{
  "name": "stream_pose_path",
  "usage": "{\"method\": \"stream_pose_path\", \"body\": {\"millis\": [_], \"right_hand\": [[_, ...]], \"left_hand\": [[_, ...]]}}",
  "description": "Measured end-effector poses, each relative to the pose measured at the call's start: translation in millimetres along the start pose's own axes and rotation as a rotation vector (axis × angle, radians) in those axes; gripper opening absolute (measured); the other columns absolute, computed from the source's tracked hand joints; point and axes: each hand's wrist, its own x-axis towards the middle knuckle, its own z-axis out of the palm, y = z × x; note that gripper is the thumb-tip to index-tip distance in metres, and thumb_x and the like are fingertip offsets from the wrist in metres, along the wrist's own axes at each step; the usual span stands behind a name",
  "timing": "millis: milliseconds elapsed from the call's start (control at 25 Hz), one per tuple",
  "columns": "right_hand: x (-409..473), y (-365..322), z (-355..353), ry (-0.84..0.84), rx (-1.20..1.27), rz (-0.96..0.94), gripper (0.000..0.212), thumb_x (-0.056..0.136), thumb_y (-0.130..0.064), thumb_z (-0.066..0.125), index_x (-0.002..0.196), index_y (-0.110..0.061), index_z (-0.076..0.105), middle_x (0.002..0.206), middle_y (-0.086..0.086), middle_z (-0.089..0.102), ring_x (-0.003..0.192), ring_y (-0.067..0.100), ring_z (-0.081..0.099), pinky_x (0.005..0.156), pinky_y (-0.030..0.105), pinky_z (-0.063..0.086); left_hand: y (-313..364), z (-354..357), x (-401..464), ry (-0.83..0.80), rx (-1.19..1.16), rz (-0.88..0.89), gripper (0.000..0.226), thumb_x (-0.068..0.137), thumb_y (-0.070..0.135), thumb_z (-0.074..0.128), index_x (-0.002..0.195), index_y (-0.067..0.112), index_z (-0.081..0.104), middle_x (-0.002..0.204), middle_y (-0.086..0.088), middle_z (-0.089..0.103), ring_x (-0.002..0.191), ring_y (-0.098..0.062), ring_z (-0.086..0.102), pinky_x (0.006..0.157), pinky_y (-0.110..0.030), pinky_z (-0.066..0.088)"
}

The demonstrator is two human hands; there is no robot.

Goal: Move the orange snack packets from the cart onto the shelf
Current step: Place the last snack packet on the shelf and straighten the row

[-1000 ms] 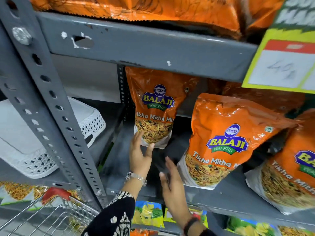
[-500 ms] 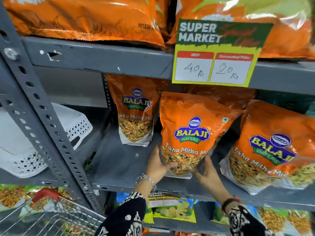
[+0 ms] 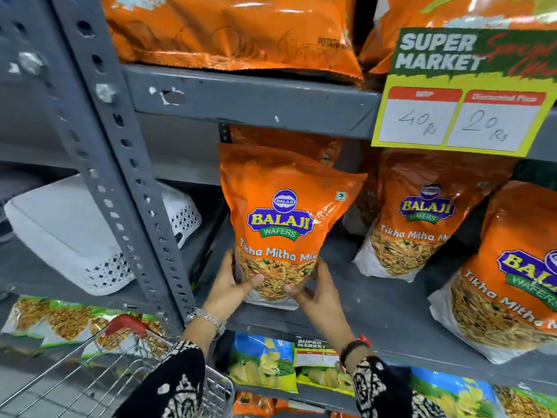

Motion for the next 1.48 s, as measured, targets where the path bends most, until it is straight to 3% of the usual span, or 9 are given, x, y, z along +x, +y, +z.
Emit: {"method": "stream_pose_path", "body": {"millis": [160, 280, 600, 760, 960, 1120, 1280, 1360, 1480], "right_hand": [[6.6, 2.4, 7.4, -0.02, -0.067, 0.011, 0.073, 0.069, -0.022, 0.076, 0.129, -0.023, 0.033, 0.126, 0.002, 0.051, 0.116, 0.013, 0.047, 0.092, 0.034, 0.047], [8.9, 5.6, 11.2, 0.009, -0.076, 0.031, 0.071, 0.067, -0.018, 0.077, 0.126, -0.019, 0.037, 0.125, 0.005, 0.053, 0.116, 0.015, 0.048, 0.092, 0.035, 0.048], [5.2, 9.7, 4.1, 0.003, -0.043, 0.029, 0.076, 0.069, -0.018, 0.076, 0.131, -0.018, 0.033, 0.132, -0.003, 0.042, 0.123, 0.011, 0.039, 0.1, 0.036, 0.043], [-17.1, 14.6, -46.7, 0.21, -0.018, 0.011, 0.056, 0.078, -0.015, 0.067, 0.128, -0.013, 0.039, 0.127, 0.0, 0.046, 0.122, 0.017, 0.044, 0.103, 0.036, 0.039], [-33.6, 10.3, -117.6, 0.452, -0.023, -0.019, 0.04, 0.091, -0.02, 0.048, 0.128, -0.009, 0.04, 0.135, 0.011, 0.044, 0.125, 0.022, 0.041, 0.101, 0.027, 0.031], [-14.9, 2.5, -148.3, 0.424, 0.016, -0.097, 0.047, 0.095, -0.024, 0.033, 0.139, -0.015, 0.022, 0.15, 0.003, 0.026, 0.136, 0.011, 0.024, 0.112, 0.028, 0.018], [17.7, 11.2, -152.0, 0.481, 0.007, 0.048, 0.061, 0.094, -0.035, 0.029, 0.141, -0.023, -0.008, 0.153, -0.005, -0.001, 0.135, 0.002, -0.002, 0.109, 0.025, -0.003], [29.8, 17.1, -154.0, 0.507, 0.084, 0.123, 0.066, 0.092, -0.042, 0.031, 0.139, -0.029, -0.012, 0.15, -0.01, 0.002, 0.136, 0.007, 0.0, 0.107, 0.027, 0.0], [44.7, 27.4, -159.7, 0.463, 0.119, 0.199, 0.07, 0.087, -0.049, 0.032, 0.139, -0.031, -0.011, 0.155, -0.002, 0.001, 0.141, 0.021, 0.007, 0.115, 0.039, 0.005]], "left_hand": [[-5.7, -13.5, -0.6, 0.015, -0.05, 0.001, 0.08, 0.074, 0.006, 0.067, 0.134, 0.029, 0.02, 0.123, 0.008, 0.044, 0.112, -0.006, 0.044, 0.097, -0.033, 0.035], [-8.6, -12.9, 0.3, 0.028, -0.032, 0.013, 0.071, 0.072, 0.005, 0.069, 0.117, 0.041, 0.029, 0.107, 0.024, 0.049, 0.099, 0.01, 0.045, 0.091, -0.029, 0.037], [-8.3, -1.9, -11.8, 0.191, -0.047, 0.057, 0.076, 0.076, 0.003, 0.064, 0.135, 0.022, 0.021, 0.129, 0.011, 0.035, 0.116, 0.005, 0.036, 0.098, -0.02, 0.032], [-20.6, 35.0, -53.7, 0.484, 0.024, 0.145, 0.044, 0.073, 0.004, 0.068, 0.106, 0.017, 0.044, 0.117, -0.006, 0.036, 0.108, -0.018, 0.039, 0.093, -0.037, 0.04], [-5.2, 117.7, -75.9, 0.284, 0.169, 0.372, 0.046, 0.071, 0.007, 0.071, 0.086, 0.042, 0.046, 0.095, 0.011, 0.049, 0.088, -0.013, 0.052, 0.073, -0.014, 0.046], [22.4, 183.7, -42.1, 0.102, 0.1, 0.284, 0.05, 0.072, 0.013, 0.07, 0.11, 0.033, 0.044, 0.119, 0.002, 0.046, 0.102, -0.004, 0.047, 0.082, -0.023, 0.045], [38.4, 215.2, 16.1, 0.01, 0.099, 0.094, 0.077, 0.076, 0.021, 0.068, 0.137, 0.015, 0.021, 0.147, -0.008, 0.023, 0.135, -0.022, 0.024, 0.112, -0.046, 0.026], [39.4, 226.0, 37.2, -0.022, 0.105, 0.063, 0.081, 0.076, 0.022, 0.067, 0.138, 0.014, 0.015, 0.15, -0.008, 0.019, 0.138, -0.023, 0.019, 0.114, -0.044, 0.022], [38.1, 238.4, 56.3, -0.039, 0.095, 0.075, 0.068, 0.077, 0.019, 0.066, 0.133, 0.012, 0.028, 0.137, -0.01, 0.041, 0.126, -0.024, 0.04, 0.101, -0.035, 0.036]]}}
